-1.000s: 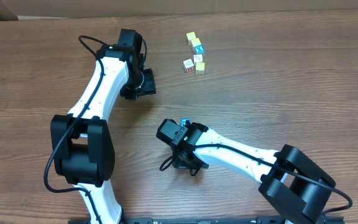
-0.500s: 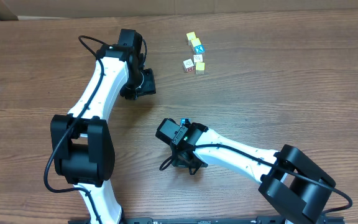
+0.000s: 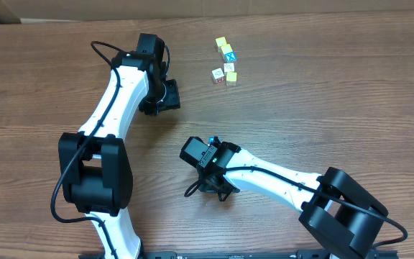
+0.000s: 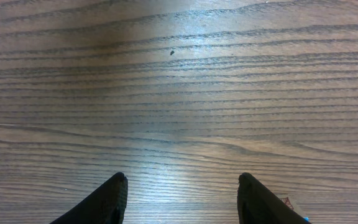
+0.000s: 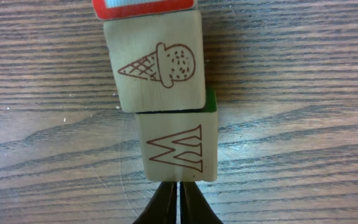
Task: Flip 4 blocks
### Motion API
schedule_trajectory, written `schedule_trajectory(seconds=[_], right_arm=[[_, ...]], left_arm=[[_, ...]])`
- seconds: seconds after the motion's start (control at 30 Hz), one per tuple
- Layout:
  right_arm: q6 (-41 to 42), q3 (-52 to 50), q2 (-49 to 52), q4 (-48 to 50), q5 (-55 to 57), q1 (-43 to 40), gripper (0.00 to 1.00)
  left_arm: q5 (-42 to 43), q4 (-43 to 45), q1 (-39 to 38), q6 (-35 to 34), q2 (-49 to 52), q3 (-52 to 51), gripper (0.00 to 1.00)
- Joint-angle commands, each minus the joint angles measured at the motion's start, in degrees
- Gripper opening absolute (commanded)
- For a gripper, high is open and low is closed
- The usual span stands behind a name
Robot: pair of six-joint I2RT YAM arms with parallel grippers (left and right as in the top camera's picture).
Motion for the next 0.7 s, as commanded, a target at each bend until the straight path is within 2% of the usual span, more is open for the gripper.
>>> schedule_trajectory(seconds=[0.0,0.27,0.4,0.5,0.57,0.63,0.67], right_arm=[[-2.97,0.50,-1.88,0.00,-1.29,-0.17,0.05],[-12.15,12.35,-1.90,-10.08,-2.27,-6.56,0.05],[-17.57,16.74,-1.90,-15.82,-2.27,-12.09,0.10],[-21.42,17.68,-1.90,-18.78,-2.19,-16.65,0.22],[-22.71,17.66,-1.88,-20.28,-1.33,-20.09,0.35],[-22.69,17.66,-1.88,-21.66,0.61,-23.30,0.44],[-22.69,17.66,-1.88,-22.25,1.66,-25.11,0.54]], left_arm=[[-0.52,0.09,-0.07,-0.59,-1.01,-0.44,0.50],[-0.55,-0.63,-0.04,-0.57,-1.01,-0.44,0.55],[-0.50,-2.73,0.13,-0.59,-1.03,-0.44,0.44],[-0.50,-3.34,0.15,-0.59,-1.22,-0.44,0.40],[-0.33,-3.91,0.15,-0.83,-1.68,-0.44,0.37],[-0.31,-4.94,0.15,-1.03,-2.47,-0.44,0.32],[-0.37,-5.60,0.15,-1.25,-3.04,-0.44,0.30]])
